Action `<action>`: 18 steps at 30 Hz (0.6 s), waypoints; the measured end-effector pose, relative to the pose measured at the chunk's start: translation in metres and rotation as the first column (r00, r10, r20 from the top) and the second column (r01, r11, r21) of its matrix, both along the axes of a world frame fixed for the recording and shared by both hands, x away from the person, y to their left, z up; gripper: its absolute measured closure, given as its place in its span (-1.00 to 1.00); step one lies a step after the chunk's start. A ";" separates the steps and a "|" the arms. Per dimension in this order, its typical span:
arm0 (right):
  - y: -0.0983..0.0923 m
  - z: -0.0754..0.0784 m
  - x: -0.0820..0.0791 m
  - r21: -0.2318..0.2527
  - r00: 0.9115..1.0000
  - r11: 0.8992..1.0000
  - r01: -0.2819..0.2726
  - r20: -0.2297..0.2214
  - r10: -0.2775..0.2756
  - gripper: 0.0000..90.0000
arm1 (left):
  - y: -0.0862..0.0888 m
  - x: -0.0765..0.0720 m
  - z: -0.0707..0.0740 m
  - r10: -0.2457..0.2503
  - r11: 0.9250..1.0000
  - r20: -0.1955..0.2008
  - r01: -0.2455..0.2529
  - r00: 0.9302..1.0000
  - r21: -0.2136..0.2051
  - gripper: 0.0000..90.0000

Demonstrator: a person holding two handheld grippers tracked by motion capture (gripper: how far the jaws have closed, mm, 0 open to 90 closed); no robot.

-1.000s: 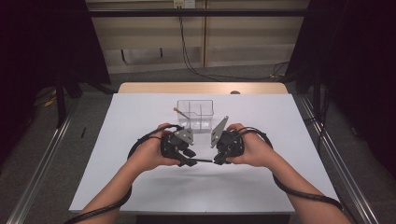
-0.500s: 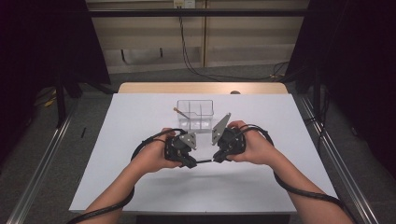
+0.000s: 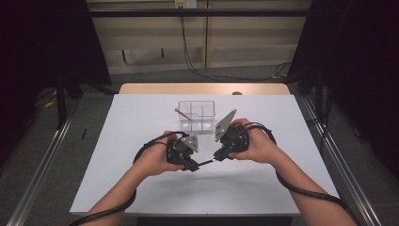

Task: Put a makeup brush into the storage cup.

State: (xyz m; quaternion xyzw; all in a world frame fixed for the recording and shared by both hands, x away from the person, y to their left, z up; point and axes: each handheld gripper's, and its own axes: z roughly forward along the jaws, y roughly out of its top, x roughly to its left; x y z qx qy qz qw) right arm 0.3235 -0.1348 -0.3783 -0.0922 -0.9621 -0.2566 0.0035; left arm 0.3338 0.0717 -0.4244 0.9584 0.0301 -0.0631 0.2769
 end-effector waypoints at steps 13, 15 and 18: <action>-0.014 -0.005 0.000 0.125 0.997 0.990 0.073 -0.014 -0.071 0.36 | 0.004 0.002 0.001 0.037 0.999 0.008 -0.036 0.999 -0.025 0.87; -0.018 -0.007 0.001 0.150 0.996 0.985 0.089 -0.024 -0.086 0.22 | 0.005 0.002 0.001 0.043 0.999 0.009 -0.043 0.999 -0.030 0.87; -0.023 -0.008 0.001 0.181 0.994 0.977 0.108 -0.013 -0.108 -0.05 | 0.007 0.003 0.002 0.048 0.998 0.011 -0.048 0.999 -0.032 0.87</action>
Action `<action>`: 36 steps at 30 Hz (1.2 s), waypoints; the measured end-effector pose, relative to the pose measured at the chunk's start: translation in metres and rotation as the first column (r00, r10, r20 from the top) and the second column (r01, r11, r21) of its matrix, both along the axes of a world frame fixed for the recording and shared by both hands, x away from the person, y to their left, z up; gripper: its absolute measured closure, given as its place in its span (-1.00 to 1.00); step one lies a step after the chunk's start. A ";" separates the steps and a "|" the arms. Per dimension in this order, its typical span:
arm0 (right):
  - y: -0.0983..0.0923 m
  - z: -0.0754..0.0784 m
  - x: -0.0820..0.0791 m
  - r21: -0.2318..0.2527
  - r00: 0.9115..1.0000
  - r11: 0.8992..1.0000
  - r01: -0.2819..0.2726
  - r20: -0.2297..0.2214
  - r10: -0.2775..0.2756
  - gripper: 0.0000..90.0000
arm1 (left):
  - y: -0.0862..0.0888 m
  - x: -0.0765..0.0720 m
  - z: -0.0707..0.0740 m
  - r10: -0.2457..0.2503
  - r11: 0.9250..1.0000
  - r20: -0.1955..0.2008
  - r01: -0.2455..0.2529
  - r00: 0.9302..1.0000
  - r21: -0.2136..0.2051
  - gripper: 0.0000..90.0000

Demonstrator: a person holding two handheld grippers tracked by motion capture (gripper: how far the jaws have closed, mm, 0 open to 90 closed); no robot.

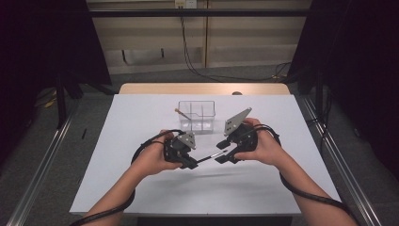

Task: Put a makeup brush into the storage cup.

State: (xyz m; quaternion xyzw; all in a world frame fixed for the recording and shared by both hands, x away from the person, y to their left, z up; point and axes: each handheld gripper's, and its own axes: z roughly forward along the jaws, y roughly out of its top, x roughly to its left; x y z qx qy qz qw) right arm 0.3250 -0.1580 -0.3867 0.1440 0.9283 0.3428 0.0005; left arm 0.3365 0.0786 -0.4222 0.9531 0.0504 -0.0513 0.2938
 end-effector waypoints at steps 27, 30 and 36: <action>-0.031 -0.022 -0.006 0.298 0.978 0.931 0.209 -0.041 -0.206 -0.65 | 0.009 0.000 0.000 0.050 0.993 -0.017 -0.051 0.999 -0.110 0.87; -0.032 -0.023 -0.007 0.312 0.974 0.923 0.224 -0.040 -0.222 -0.66 | 0.010 0.000 -0.001 0.059 0.990 -0.023 -0.062 0.998 -0.125 0.87; -0.037 -0.025 -0.008 0.355 0.968 0.902 0.245 -0.043 -0.246 -0.65 | 0.013 -0.001 -0.004 0.084 0.979 -0.042 -0.091 0.996 -0.185 0.87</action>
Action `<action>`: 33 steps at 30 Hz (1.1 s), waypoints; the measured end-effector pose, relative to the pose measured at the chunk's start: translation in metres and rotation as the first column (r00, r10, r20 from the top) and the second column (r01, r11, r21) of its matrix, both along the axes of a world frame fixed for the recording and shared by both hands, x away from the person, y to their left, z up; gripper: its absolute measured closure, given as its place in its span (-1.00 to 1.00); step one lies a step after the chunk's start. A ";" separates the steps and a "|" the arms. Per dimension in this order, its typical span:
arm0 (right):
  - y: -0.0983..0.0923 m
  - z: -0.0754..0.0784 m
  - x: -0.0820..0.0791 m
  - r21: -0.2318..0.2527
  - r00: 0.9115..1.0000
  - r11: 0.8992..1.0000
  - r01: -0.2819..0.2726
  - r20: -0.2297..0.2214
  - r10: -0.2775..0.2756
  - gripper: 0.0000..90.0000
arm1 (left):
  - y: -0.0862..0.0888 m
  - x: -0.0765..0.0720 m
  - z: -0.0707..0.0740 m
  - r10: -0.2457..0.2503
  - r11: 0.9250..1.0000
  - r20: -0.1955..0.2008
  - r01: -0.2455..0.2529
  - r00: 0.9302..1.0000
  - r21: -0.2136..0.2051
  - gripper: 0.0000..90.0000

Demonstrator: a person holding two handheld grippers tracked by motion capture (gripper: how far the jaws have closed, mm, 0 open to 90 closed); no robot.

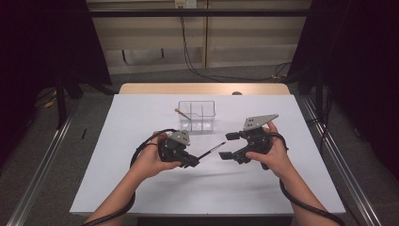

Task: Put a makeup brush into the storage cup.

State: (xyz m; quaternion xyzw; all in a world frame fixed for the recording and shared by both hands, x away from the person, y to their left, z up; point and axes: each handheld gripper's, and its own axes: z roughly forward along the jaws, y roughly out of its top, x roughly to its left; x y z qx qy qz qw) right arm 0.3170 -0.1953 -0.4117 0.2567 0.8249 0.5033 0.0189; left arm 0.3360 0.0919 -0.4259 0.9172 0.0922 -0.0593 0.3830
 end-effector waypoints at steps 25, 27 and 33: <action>-0.001 -0.001 -0.003 0.151 0.997 0.987 0.051 0.058 -0.061 -0.64 | 0.005 -0.002 -0.001 0.103 0.974 0.025 -0.095 0.994 -0.205 0.87; 0.000 -0.001 -0.003 0.159 0.996 0.986 0.053 0.059 -0.063 -0.63 | 0.005 -0.003 -0.001 0.109 0.969 0.025 -0.100 0.994 -0.228 0.87; 0.004 -0.001 -0.004 0.187 0.995 0.981 0.060 0.067 -0.073 -0.49 | 0.003 -0.003 -0.002 0.130 0.955 0.021 -0.119 0.991 -0.272 0.87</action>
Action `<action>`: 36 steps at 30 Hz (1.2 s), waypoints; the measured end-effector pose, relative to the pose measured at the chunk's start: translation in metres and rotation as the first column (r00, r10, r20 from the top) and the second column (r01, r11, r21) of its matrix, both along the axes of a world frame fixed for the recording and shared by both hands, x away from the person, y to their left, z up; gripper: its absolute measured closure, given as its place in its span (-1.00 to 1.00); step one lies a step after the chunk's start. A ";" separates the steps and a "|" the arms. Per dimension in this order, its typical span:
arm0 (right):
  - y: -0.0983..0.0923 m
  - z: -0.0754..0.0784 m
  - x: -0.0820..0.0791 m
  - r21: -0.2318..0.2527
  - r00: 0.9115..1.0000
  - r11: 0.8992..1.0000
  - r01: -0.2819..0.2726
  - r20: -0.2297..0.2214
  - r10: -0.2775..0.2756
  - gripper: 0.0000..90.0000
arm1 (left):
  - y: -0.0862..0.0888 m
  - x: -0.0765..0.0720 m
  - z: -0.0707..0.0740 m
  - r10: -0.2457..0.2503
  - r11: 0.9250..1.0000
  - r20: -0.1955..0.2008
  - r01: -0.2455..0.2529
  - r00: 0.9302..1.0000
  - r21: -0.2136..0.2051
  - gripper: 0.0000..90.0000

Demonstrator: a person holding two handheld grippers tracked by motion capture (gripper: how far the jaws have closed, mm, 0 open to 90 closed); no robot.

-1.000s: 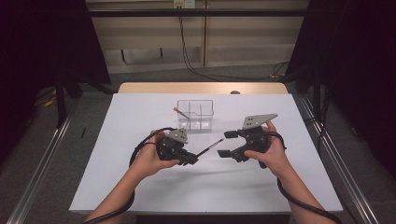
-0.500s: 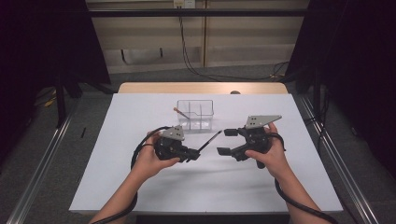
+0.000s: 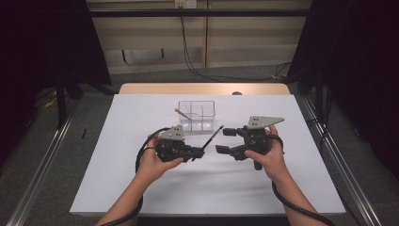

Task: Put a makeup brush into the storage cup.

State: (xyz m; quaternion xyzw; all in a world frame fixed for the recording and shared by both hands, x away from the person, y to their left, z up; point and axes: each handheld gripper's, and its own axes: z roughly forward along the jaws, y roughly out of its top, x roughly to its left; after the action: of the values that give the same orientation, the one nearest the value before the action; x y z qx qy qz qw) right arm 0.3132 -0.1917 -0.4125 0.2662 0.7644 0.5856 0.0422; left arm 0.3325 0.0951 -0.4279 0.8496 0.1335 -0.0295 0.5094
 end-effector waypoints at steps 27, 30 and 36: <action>0.012 -0.005 0.003 0.085 0.997 0.996 -0.034 -0.068 0.040 0.83 | -0.021 0.000 -0.005 0.024 0.995 -0.027 -0.027 0.999 -0.093 0.86; 0.013 -0.005 0.003 0.095 0.996 0.995 -0.039 -0.079 0.047 0.87 | -0.024 -0.001 -0.007 0.021 0.995 -0.034 -0.024 0.999 -0.095 0.86; 0.012 -0.005 0.003 0.105 0.995 0.993 -0.046 -0.083 0.055 0.89 | -0.023 0.000 -0.010 0.013 0.992 -0.051 -0.020 0.999 -0.125 0.84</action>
State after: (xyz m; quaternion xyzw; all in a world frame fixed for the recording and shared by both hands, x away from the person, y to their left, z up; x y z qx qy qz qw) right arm 0.3162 -0.1793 -0.4175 0.2734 0.7409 0.6132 -0.0192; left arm 0.3329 0.0721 -0.4376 0.8137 0.1511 -0.0550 0.5586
